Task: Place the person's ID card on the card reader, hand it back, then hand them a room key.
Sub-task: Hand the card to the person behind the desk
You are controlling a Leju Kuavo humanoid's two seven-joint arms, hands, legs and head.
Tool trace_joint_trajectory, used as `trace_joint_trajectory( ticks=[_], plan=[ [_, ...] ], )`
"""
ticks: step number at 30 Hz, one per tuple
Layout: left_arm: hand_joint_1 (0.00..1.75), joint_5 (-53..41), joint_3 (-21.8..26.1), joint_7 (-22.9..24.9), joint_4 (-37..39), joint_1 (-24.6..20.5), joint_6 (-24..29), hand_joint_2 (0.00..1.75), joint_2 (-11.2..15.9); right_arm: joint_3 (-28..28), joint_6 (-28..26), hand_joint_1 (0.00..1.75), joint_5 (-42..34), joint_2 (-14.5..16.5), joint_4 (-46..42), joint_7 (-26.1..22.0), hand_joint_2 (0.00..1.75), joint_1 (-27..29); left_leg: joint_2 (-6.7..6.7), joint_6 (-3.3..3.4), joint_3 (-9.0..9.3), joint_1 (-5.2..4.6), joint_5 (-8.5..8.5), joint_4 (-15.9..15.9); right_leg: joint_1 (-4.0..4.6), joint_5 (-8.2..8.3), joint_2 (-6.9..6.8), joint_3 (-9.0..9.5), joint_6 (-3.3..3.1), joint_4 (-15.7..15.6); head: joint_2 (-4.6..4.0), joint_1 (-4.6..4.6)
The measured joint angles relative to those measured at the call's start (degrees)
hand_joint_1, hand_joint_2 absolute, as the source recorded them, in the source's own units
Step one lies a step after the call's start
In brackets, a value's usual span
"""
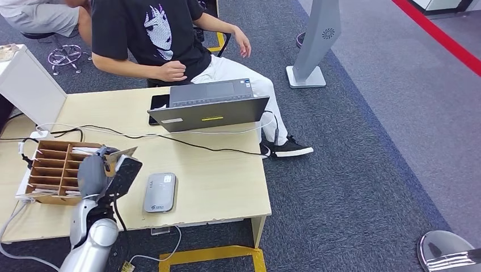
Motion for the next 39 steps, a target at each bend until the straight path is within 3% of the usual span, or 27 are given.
trace_joint_trajectory(
  ticks=[5,11,21,36,37,39],
  plan=[
    [1.75,-2.85,2.38,2.92,-3.89,-3.85,-0.38,1.75,4.63,0.00,0.15,0.00,0.38,-0.32,0.00,-0.01,1.75,0.12,0.00,-0.06,0.02,0.02,0.05,-0.01,0.01,0.00,0.00,0.00,-0.01,0.03,0.00,0.00],
    [1.75,-6.92,6.15,4.88,-1.17,-9.15,-0.30,1.75,7.85,0.00,0.84,0.00,0.40,-0.68,0.00,-0.11,1.75,0.06,0.00,-0.05,0.01,0.01,0.06,-0.01,0.01,0.01,0.00,0.00,-0.01,0.03,0.00,0.00],
    [1.75,-7.67,7.98,3.16,3.64,-10.71,1.00,1.75,8.30,0.00,1.02,0.00,-0.56,-0.72,0.00,-0.24,1.75,-0.16,0.00,-0.05,0.00,0.00,0.06,0.00,0.00,0.01,0.00,0.00,-0.01,0.01,0.00,0.01],
    [1.75,-8.09,7.98,2.77,3.95,-10.83,1.61,1.75,7.74,0.00,1.03,0.00,-0.18,-0.72,0.00,-0.25,1.75,-0.16,0.03,-0.06,0.00,0.01,0.04,0.00,0.00,0.01,0.06,-0.02,-0.01,0.01,0.00,0.00],
    [1.59,-8.09,7.98,2.77,3.95,-10.83,1.61,1.75,7.73,0.00,1.03,0.00,-0.18,-0.72,0.00,-0.25,1.75,-0.16,0.04,-0.06,0.00,0.01,0.04,0.00,0.00,0.01,0.08,-0.03,-0.01,0.01,0.00,0.00],
    [0.74,-8.05,7.98,2.78,3.95,-10.83,1.63,1.75,7.71,0.00,1.03,0.00,-0.18,-0.72,0.00,-0.25,1.75,-0.15,0.08,-0.06,0.00,0.01,0.03,0.00,0.00,0.01,0.13,-0.05,-0.01,0.01,0.00,0.00]
  ],
)
